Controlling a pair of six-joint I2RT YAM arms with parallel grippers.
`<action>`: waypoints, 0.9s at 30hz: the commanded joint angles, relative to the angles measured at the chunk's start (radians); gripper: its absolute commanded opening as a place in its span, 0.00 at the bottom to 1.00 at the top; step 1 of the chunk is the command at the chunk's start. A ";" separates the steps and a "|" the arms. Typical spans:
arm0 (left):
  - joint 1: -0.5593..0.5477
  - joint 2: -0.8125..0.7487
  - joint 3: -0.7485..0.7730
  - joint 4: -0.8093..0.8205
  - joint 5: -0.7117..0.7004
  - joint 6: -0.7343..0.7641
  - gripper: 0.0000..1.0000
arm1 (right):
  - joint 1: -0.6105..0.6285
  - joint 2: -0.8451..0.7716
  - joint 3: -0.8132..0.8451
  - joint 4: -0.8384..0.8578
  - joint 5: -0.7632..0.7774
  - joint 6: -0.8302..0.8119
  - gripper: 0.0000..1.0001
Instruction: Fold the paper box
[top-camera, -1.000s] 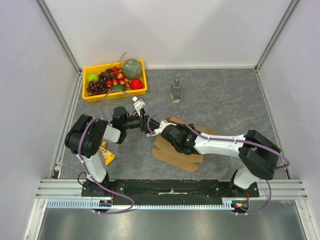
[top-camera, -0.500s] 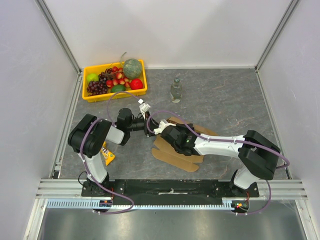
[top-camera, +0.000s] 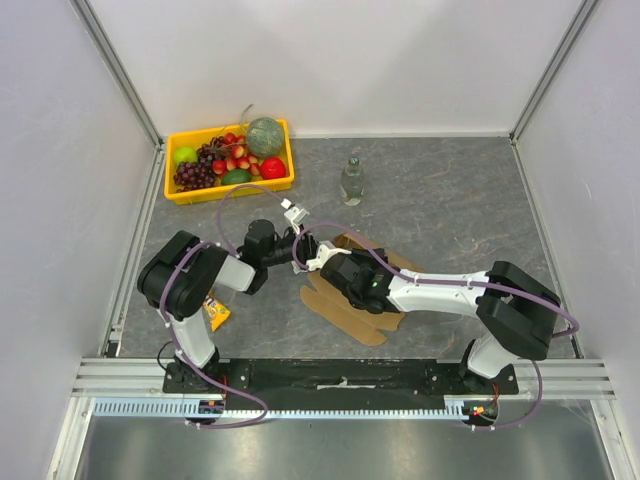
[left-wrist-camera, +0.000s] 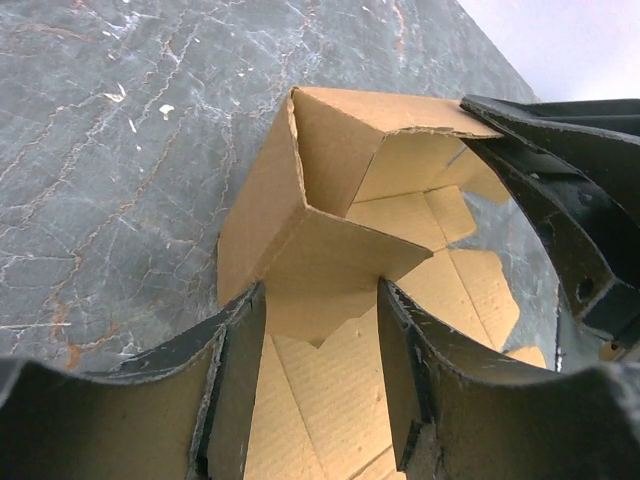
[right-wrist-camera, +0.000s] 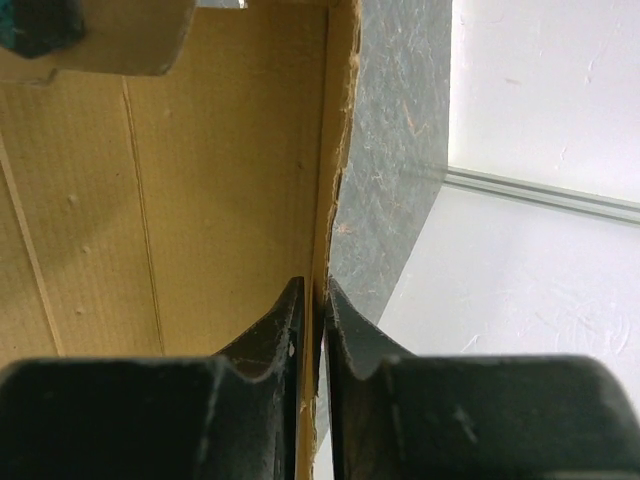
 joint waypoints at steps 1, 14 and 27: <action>-0.028 -0.049 -0.005 -0.006 -0.124 0.065 0.56 | 0.010 -0.006 -0.014 0.028 -0.005 0.025 0.19; -0.054 -0.049 0.016 -0.055 -0.236 0.096 0.56 | 0.017 -0.048 -0.027 0.047 -0.073 0.053 0.27; -0.077 -0.070 0.056 -0.149 -0.335 0.159 0.56 | 0.015 -0.074 -0.066 0.076 -0.128 0.059 0.28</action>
